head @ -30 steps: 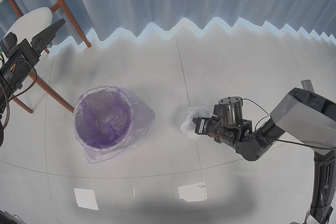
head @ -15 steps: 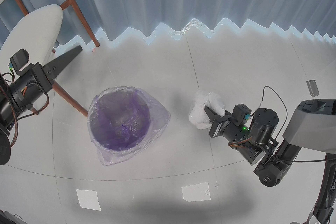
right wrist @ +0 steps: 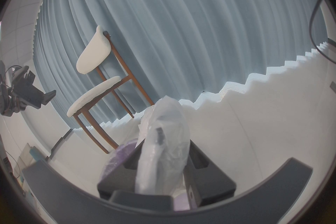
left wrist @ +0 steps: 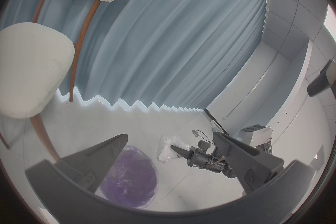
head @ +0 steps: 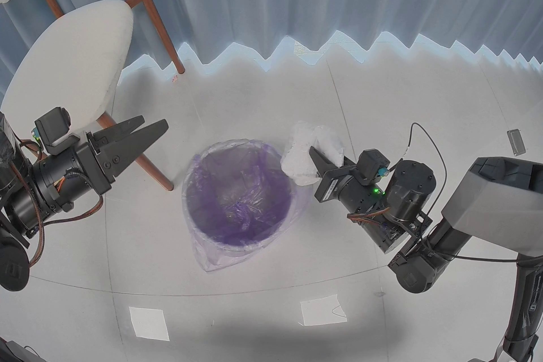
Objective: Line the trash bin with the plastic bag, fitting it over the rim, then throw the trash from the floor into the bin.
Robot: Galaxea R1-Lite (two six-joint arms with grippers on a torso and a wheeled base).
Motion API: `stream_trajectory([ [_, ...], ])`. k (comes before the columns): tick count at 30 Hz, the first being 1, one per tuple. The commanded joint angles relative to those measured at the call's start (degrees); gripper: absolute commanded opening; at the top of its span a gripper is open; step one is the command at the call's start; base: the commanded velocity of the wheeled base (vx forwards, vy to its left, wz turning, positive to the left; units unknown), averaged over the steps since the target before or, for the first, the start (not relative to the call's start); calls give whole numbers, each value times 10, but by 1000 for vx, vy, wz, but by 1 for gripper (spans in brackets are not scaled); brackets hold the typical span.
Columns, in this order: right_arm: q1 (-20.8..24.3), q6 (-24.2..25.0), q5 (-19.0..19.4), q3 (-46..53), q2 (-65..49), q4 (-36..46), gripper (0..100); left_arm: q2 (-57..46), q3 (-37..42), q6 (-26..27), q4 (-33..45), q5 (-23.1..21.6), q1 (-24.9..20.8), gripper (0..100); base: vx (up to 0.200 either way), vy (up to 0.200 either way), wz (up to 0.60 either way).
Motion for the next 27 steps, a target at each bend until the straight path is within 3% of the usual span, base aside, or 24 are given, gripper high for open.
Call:
stream_trajectory([
  [1, 21, 5, 0, -26, 33, -10, 0, 0, 10, 10, -1, 1, -18, 100, 0, 200, 0],
  [5, 25, 3, 0, -38, 51, -10, 0, 0, 6, 13, -2, 0, -20, 100, 0, 200, 0],
  [14, 17, -12, -1, -54, 120, -10, 0, -5, -7, 13, -5, 0, -22, 100, 0, 0, 0],
  [27, 17, -19, -1, -64, 132, -10, 0, -4, -4, 13, -10, 0, -22, 100, 0, 0, 0],
])
